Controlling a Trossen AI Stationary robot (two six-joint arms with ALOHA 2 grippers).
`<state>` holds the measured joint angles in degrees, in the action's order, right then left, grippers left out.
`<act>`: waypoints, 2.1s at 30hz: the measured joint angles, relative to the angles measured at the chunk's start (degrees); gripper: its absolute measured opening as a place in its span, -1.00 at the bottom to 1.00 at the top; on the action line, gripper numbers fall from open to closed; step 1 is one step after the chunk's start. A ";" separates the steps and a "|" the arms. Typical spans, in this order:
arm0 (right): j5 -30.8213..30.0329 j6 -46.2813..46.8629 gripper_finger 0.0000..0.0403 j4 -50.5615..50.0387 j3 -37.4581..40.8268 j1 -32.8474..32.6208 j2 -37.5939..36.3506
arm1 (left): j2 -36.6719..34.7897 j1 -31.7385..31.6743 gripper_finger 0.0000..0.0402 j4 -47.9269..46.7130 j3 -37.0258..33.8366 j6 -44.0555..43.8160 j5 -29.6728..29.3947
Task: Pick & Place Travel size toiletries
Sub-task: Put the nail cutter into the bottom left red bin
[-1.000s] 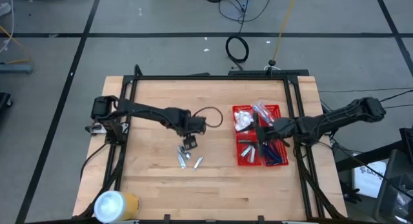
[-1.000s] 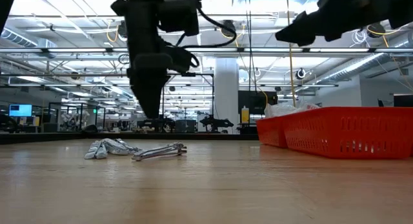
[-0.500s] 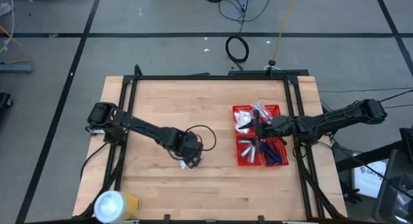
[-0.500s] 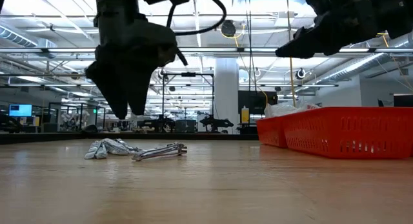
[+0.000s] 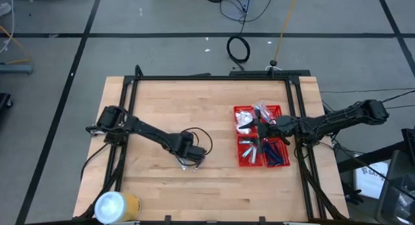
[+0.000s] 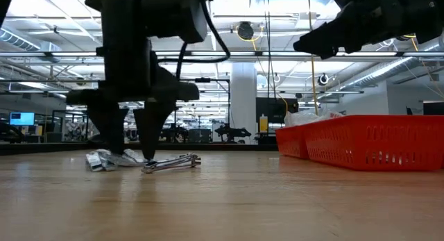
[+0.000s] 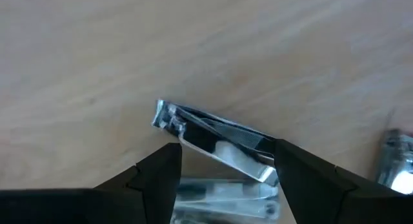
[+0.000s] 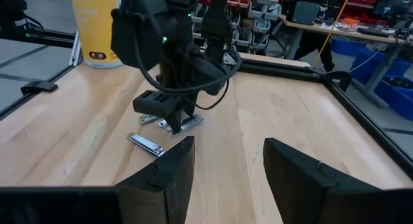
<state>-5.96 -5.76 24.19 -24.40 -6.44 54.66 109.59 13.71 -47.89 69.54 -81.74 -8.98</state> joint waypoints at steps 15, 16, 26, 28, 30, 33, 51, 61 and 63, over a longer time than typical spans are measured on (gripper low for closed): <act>0.00 0.62 -0.16 -0.02 0.00 -0.02 0.02 | 1.42 -8.33 0.21 10.87 -0.01 23.07 -3.20; 0.00 0.62 -0.16 -0.05 0.00 -0.02 0.02 | 1.42 -8.78 0.21 10.65 -0.01 25.14 -4.26; 0.00 1.31 -0.16 -0.31 0.00 -0.02 0.02 | 1.22 -10.36 0.21 4.53 0.18 39.88 -3.32; 0.00 1.64 -0.16 -0.27 0.00 -0.02 0.02 | 1.17 -10.59 0.21 -0.22 0.81 40.10 -0.36; 0.00 1.65 -0.16 -0.28 0.00 -0.02 0.02 | 1.24 -11.04 0.21 -4.74 1.77 40.07 2.71; 0.00 1.67 -0.16 -0.12 0.00 -0.02 0.02 | 1.09 -11.50 0.21 -9.87 3.56 38.05 4.27; 0.00 2.10 -0.16 -0.44 0.00 -0.02 0.00 | -1.40 -9.12 0.21 -8.36 3.50 0.33 1.61; 0.22 4.82 -0.16 -0.62 0.00 -0.04 0.00 | -1.43 -10.49 0.21 1.43 -2.07 -2.85 3.12; 0.30 4.99 -0.16 -0.73 0.00 -0.04 0.00 | -1.46 -10.49 0.21 1.43 -3.03 -3.91 3.27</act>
<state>-5.66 -0.78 23.46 -24.40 -6.48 54.66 108.13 3.22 -46.46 66.51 -85.65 -5.70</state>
